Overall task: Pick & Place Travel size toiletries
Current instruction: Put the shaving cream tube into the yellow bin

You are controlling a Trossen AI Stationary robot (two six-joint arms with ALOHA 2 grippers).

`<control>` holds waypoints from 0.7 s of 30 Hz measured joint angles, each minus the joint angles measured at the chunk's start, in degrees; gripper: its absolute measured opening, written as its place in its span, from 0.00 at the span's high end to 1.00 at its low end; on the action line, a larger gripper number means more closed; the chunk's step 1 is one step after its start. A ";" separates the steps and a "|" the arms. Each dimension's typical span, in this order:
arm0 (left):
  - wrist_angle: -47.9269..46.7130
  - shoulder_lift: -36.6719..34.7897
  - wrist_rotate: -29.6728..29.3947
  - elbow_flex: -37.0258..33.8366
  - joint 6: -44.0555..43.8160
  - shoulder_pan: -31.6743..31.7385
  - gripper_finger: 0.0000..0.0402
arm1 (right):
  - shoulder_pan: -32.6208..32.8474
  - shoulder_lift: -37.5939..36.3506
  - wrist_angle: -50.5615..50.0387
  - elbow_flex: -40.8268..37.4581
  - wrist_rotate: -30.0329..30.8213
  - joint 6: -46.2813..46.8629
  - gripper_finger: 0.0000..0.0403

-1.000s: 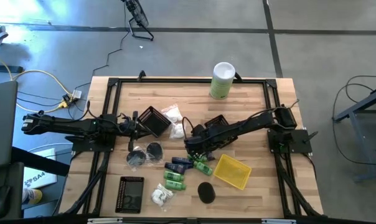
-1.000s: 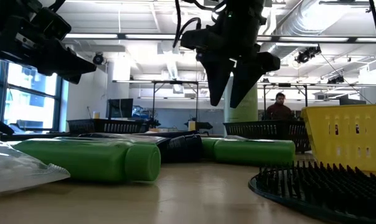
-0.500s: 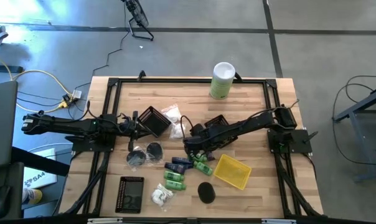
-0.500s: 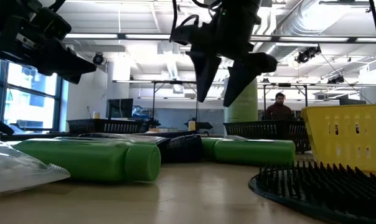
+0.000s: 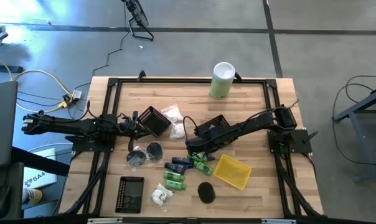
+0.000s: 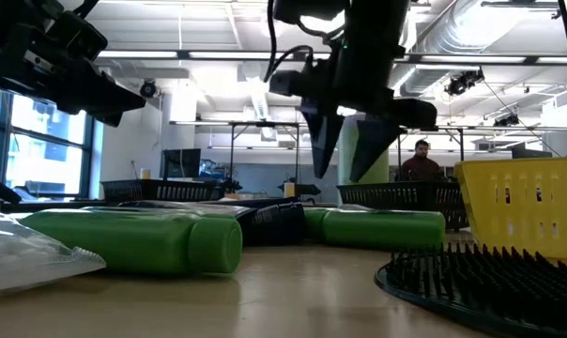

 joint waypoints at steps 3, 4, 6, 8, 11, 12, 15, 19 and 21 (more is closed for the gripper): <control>0.03 0.01 0.17 0.00 -0.01 0.01 1.00 | 0.00 0.00 1.48 -1.18 -0.01 0.05 0.46; 0.07 0.01 0.17 0.00 -0.01 0.00 1.00 | 0.00 0.00 1.93 -1.65 0.00 0.09 0.46; 0.09 0.02 0.17 0.00 -0.01 0.00 1.00 | 0.00 0.00 3.48 -2.70 0.01 0.84 0.46; 0.11 0.00 0.17 0.00 -0.01 0.02 1.00 | 0.00 0.00 4.26 -3.66 -0.11 1.73 0.46; 0.13 0.02 0.16 0.00 -0.01 0.00 1.00 | 0.32 0.00 4.50 -5.01 -0.19 3.03 0.46; 0.13 0.02 0.15 0.00 -0.01 0.00 1.00 | 0.37 0.00 4.65 -5.37 -0.19 3.10 0.46; 0.13 0.01 0.15 0.00 -0.01 0.01 1.00 | 0.61 0.00 5.42 -6.06 -0.24 3.42 0.46; 0.15 0.02 0.13 0.00 -0.01 0.00 1.00 | 0.61 0.00 5.42 -6.12 -0.19 3.89 0.46; 0.15 0.02 0.13 0.00 -0.01 0.00 1.00 | 0.61 0.00 5.37 -6.12 -0.19 3.90 0.46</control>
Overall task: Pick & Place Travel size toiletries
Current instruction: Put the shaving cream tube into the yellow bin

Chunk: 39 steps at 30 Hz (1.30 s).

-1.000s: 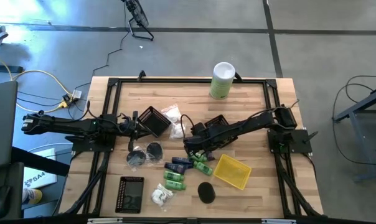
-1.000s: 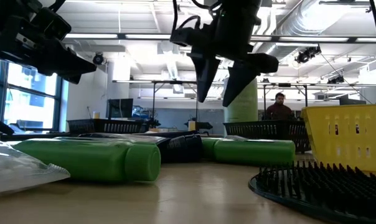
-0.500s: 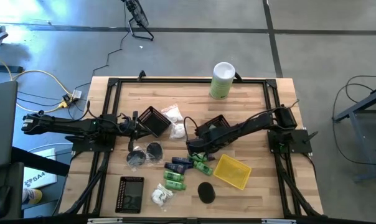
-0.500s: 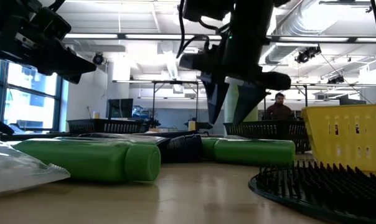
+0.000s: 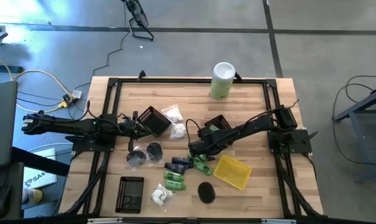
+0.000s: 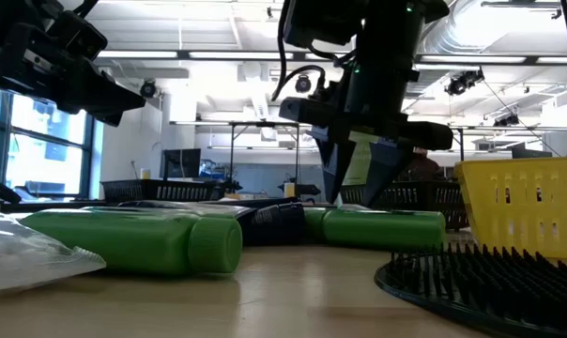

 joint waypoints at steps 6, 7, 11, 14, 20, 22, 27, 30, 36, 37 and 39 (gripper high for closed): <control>0.01 0.00 -0.01 0.00 0.00 0.00 1.00 | 0.00 0.57 0.19 0.06 0.23 0.42 0.46; 0.05 -0.01 -0.02 0.00 0.00 0.01 1.00 | 0.00 0.79 0.19 0.07 0.26 0.63 0.46; 0.45 -0.02 -0.04 0.00 0.00 0.01 1.00 | -0.07 2.74 1.55 0.03 0.24 0.65 0.46; 0.61 -0.02 -0.20 0.00 0.00 0.01 1.00 | -0.07 3.57 2.29 0.00 -0.17 0.66 0.46; 0.63 -0.01 -0.20 0.00 0.00 0.02 1.00 | -0.07 3.77 2.36 0.02 -1.14 0.60 0.49; 0.63 0.00 -0.20 0.00 0.00 0.01 1.00 | -0.07 3.78 2.31 0.02 -1.31 0.58 0.51; 0.63 -0.02 -0.17 0.00 0.00 0.02 1.00 | -0.07 3.78 2.30 0.02 -1.33 0.43 0.60; 0.63 -0.02 -0.17 0.00 0.00 0.01 1.00 | -0.07 3.78 2.32 0.02 -1.33 0.43 0.65; 0.66 -0.01 -0.15 0.00 0.00 0.01 1.00 | -0.07 3.78 2.49 0.02 -1.31 0.22 0.66; 0.66 0.00 -0.13 0.00 0.00 0.00 1.00 | -0.07 3.78 2.62 0.02 -1.31 0.21 0.65; 0.66 -0.02 -0.11 0.00 0.00 0.01 1.00 | -0.07 3.78 2.86 0.02 -1.31 0.13 0.62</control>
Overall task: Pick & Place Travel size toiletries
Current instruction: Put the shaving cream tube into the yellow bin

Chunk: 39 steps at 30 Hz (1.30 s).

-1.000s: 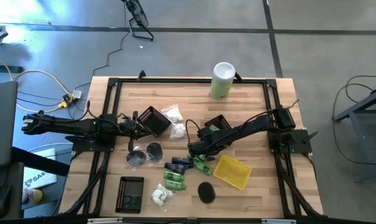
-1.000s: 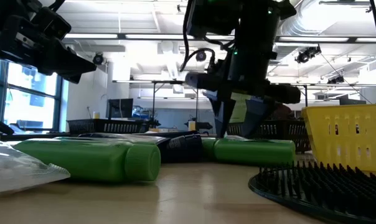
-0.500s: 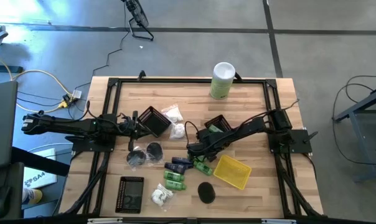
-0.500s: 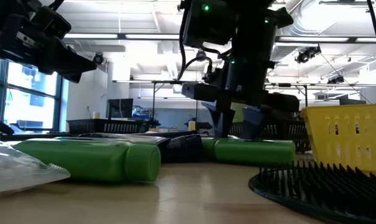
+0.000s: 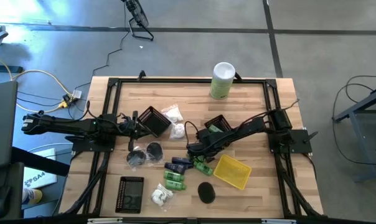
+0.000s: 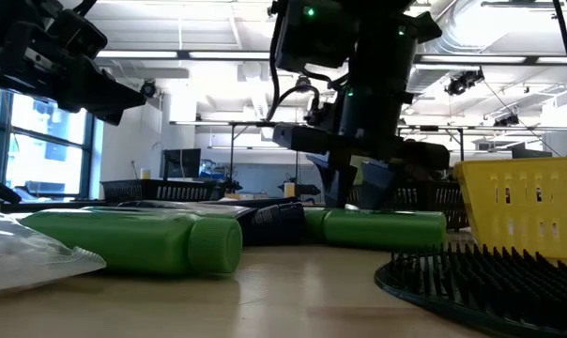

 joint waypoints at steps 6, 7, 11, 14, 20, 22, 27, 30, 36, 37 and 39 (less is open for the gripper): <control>0.00 0.02 0.15 0.00 0.00 0.00 1.00 | 0.00 0.00 0.13 0.00 0.00 -1.04 0.59; 0.00 0.00 0.15 0.00 0.00 -0.01 1.00 | 0.00 0.00 0.14 0.00 0.00 -1.24 0.61; 0.00 0.01 0.15 0.00 0.00 0.01 1.00 | 0.00 0.00 0.17 0.07 0.00 -1.48 0.67; 0.02 0.00 0.13 0.00 0.00 0.01 1.00 | 0.00 0.00 0.17 0.07 0.00 -1.69 0.69; 0.01 0.02 0.13 0.00 0.00 -0.01 1.00 | 0.00 -0.09 0.04 0.07 0.03 -2.82 0.65; 0.01 0.02 0.13 0.00 0.00 -0.01 1.00 | 0.00 -0.24 0.01 0.07 0.20 -3.33 0.65; 0.02 0.00 0.11 0.00 0.00 0.01 1.00 | 0.00 -1.36 0.03 0.07 0.59 -5.67 0.69; 0.03 0.01 0.10 0.00 0.00 0.01 1.00 | 0.00 -2.71 -0.02 0.07 1.83 -6.73 0.70; 0.02 0.02 0.09 0.00 0.00 -0.01 1.00 | 0.00 -7.87 -0.52 0.07 3.41 -10.10 0.66; 0.02 0.00 0.09 0.00 0.00 -0.01 1.00 | 0.02 -8.96 -0.42 0.07 3.43 -10.83 0.66; 0.02 0.02 0.07 0.00 0.00 0.00 1.00 | 0.10 -11.29 -0.34 0.09 3.27 -12.30 0.66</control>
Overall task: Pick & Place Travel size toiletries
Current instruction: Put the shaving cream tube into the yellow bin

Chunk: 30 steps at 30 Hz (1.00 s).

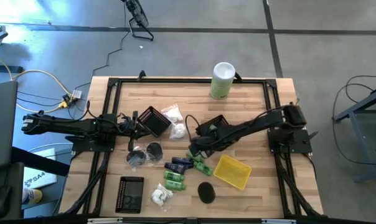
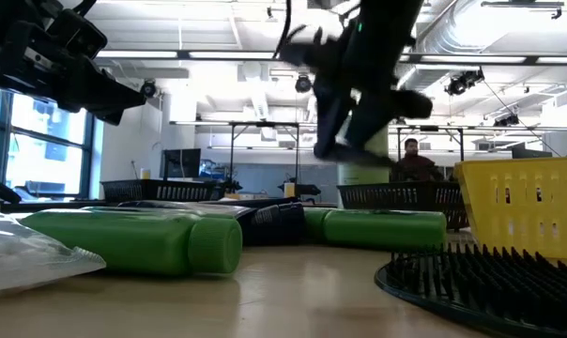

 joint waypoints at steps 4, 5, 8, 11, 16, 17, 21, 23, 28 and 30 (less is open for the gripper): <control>0.00 -0.01 -0.18 0.00 0.00 0.01 1.00 | 0.77 -4.85 0.15 -0.02 -0.64 -3.57 0.69; -0.01 0.00 -0.18 0.00 0.00 -0.01 1.00 | 1.14 -6.24 -0.30 -0.02 -0.79 -4.30 0.69; 0.00 -0.02 -0.18 0.00 0.00 -0.01 1.00 | 2.32 -9.72 -0.57 -0.02 -0.76 -5.93 0.68; 0.00 -0.02 -0.16 0.00 0.00 -0.01 1.00 | 3.88 -12.41 -1.34 -0.02 -0.67 -5.94 0.67; 0.31 -0.02 -0.16 0.00 0.00 0.01 1.00 | 8.14 -16.18 -3.65 0.00 -0.34 -5.85 0.68; 0.30 0.00 -0.16 0.00 0.00 0.00 1.00 | 9.24 -16.73 -4.26 0.00 -0.36 -5.77 0.68; 0.29 0.00 -0.13 0.00 0.00 -0.01 1.00 | 13.09 -17.30 -5.62 0.00 -0.24 -4.10 0.67; 0.28 -0.02 -0.13 0.00 0.00 0.01 1.00 | 15.08 -17.19 -7.37 -0.02 -0.24 -2.83 0.67; 0.28 0.00 -0.11 0.00 0.00 0.01 1.00 | 19.32 -16.89 -10.40 -0.02 1.36 -0.10 0.66; 0.26 -0.02 -0.09 0.00 0.00 0.01 1.00 | 20.95 -16.84 -11.51 -0.02 3.12 0.72 0.66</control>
